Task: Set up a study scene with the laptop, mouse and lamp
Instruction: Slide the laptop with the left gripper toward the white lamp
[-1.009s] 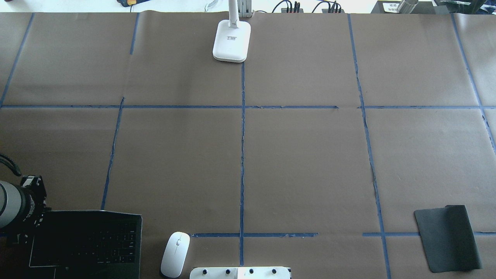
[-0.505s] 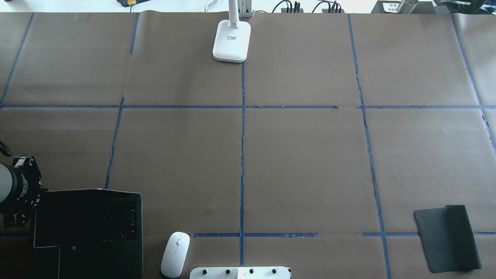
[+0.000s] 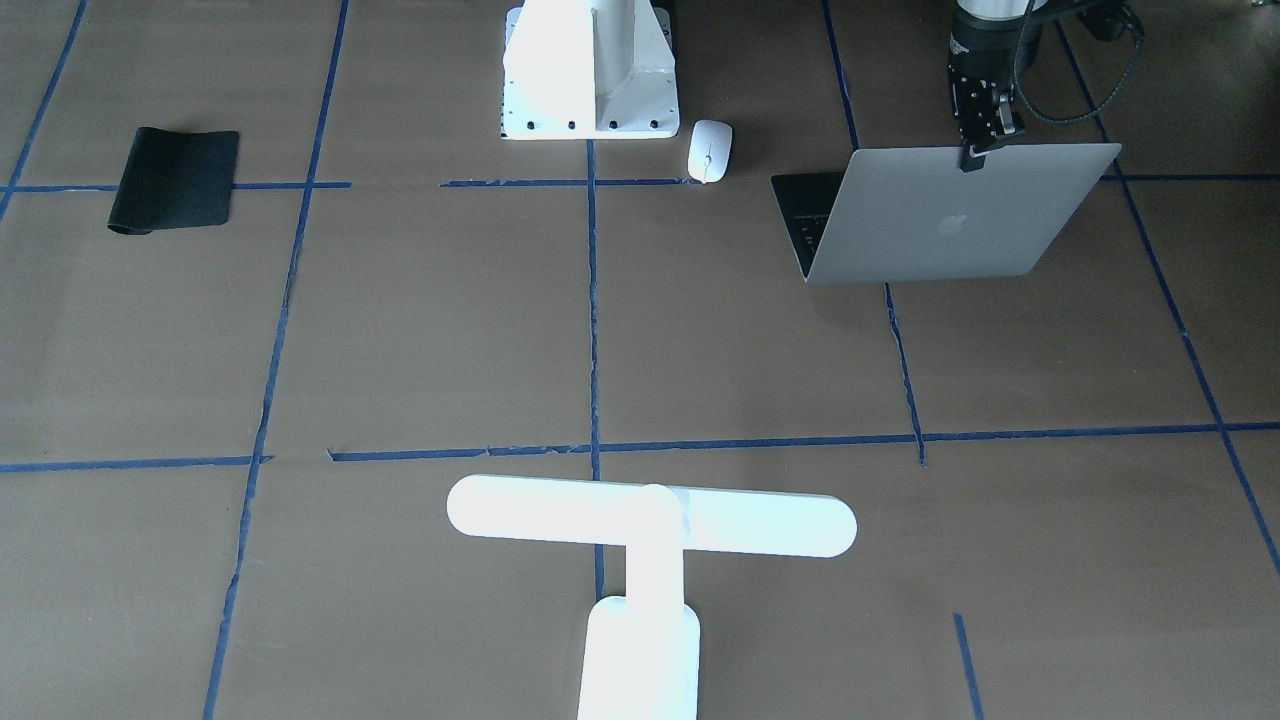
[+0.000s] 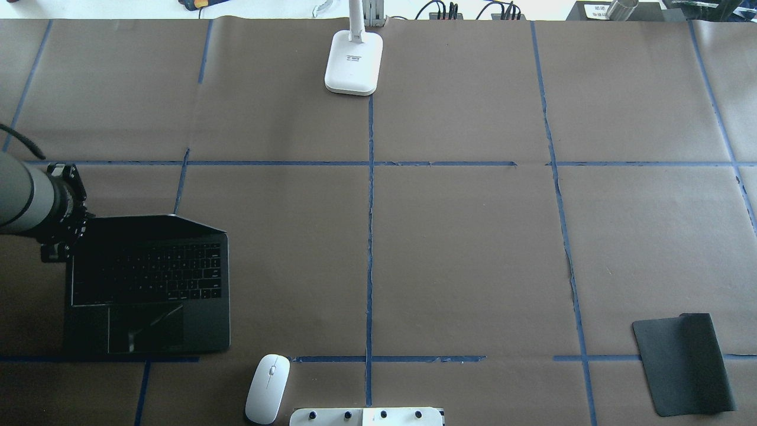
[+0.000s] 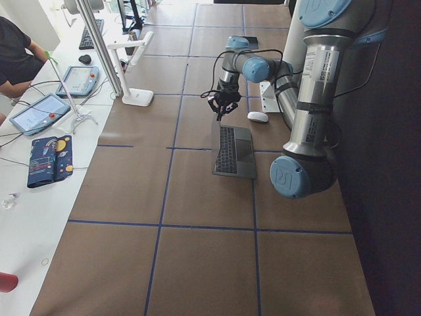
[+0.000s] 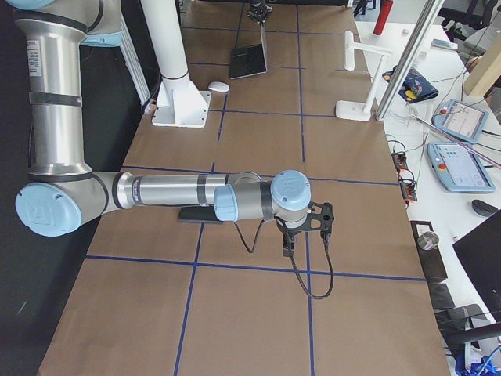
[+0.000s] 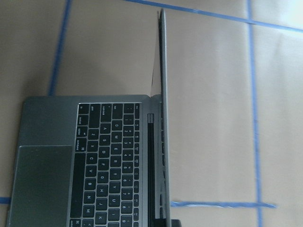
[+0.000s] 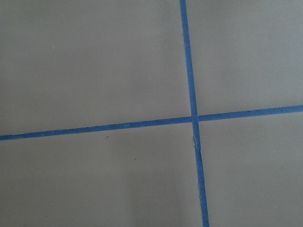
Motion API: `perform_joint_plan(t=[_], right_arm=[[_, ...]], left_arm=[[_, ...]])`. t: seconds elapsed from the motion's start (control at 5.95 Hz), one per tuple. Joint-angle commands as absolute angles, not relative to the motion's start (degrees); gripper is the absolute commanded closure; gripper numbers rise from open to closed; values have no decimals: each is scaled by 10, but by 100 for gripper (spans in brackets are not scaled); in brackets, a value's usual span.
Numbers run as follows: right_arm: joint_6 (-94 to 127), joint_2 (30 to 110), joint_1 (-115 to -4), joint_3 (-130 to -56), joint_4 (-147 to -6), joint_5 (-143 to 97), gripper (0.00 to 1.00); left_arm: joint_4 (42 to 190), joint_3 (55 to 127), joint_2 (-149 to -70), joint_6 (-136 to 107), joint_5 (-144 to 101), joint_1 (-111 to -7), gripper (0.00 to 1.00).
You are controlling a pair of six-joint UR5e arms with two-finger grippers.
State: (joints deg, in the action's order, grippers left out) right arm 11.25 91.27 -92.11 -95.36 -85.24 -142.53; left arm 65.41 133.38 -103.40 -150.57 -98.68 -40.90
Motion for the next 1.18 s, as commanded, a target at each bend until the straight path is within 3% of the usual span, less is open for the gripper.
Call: perform_joint_plan(t=[0.0, 0.5, 1.01], right_arm=[[113, 913, -921, -954, -852, -1426, 0], [113, 914, -921, -960, -852, -1425, 0], [128, 917, -921, -985, -853, -1426, 0]], left_arm=[[657, 1199, -1162, -1484, -988, -443, 100], [663, 1030, -1349, -1498, -989, -438, 100], [700, 897, -1476, -1577, -990, -418, 100]])
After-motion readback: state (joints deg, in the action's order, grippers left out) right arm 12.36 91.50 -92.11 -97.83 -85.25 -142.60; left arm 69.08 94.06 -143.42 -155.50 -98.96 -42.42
